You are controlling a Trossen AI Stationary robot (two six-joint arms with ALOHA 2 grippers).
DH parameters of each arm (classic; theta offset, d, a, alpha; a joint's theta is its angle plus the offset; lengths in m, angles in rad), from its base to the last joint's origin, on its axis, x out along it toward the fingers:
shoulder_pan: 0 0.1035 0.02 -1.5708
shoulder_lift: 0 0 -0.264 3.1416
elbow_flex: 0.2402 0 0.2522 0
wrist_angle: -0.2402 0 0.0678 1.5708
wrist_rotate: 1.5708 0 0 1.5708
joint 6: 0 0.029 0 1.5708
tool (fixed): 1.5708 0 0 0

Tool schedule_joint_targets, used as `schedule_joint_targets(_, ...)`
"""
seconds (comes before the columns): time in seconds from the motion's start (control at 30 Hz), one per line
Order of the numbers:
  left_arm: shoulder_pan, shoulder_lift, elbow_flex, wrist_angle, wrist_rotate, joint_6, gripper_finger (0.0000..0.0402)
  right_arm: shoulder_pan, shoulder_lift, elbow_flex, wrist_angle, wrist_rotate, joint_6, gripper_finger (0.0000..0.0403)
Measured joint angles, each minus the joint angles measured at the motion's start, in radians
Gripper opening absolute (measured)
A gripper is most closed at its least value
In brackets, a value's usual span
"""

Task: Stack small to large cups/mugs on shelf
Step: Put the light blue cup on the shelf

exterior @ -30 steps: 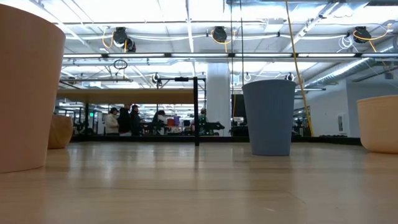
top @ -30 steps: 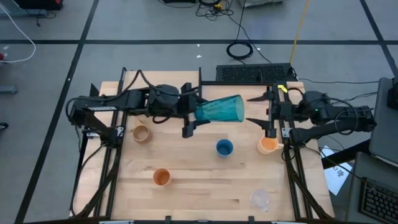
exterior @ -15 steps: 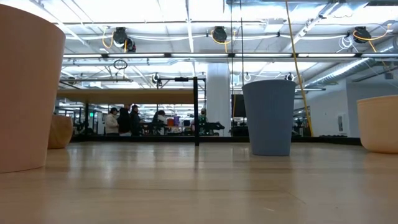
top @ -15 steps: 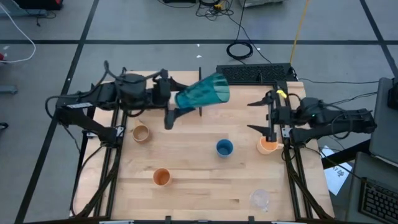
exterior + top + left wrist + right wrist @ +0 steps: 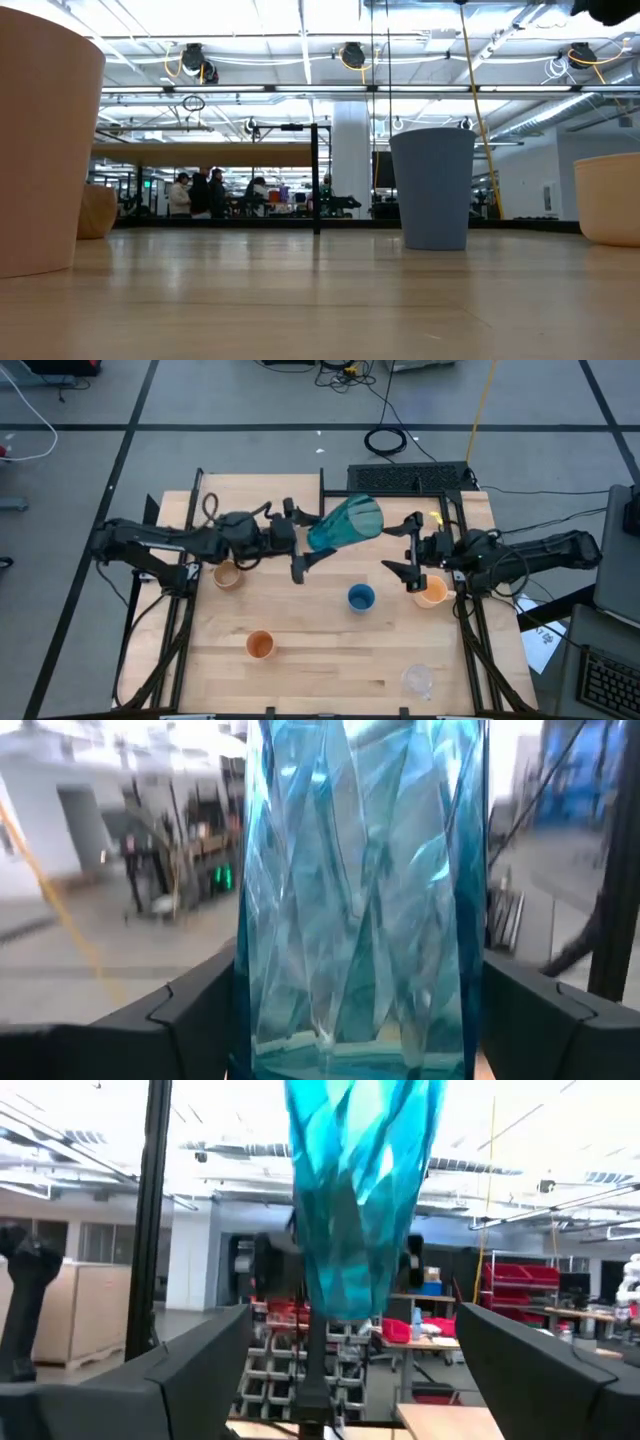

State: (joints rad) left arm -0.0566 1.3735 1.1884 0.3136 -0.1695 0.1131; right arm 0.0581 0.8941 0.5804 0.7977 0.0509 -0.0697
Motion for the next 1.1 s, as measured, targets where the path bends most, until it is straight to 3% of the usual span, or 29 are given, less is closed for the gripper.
schedule_joint_targets(0.13, 0.000, 0.014, -0.127, 0.297, 0.028, 0.008, 0.0321, -0.006, 0.067, 0.059, 0.000, -0.001, 0.023, 0.0357)
schedule_joint_targets(0.3, 0.003, 0.027, -0.230, 0.480, 0.031, 0.005, 0.0321, -0.006, 0.138, 0.151, -0.027, -0.004, 0.032, 0.0390)
schedule_joint_targets(0.63, 0.008, 0.099, -0.270, 0.636, 0.068, -0.007, 0.0321, -0.021, 0.318, 0.348, -0.114, -0.021, 0.017, 0.0399)
schedule_joint_targets(0.8, 0.007, 0.097, -0.269, 0.646, 0.075, 0.001, 0.0322, -0.030, 0.357, 0.375, -0.120, -0.027, 0.020, 0.0400)
schedule_joint_targets(1.1, 0.011, 0.113, -0.268, 0.680, 0.100, 0.004, 0.0322, -0.033, 0.420, 0.379, 0.031, -0.084, 0.031, 0.0397)
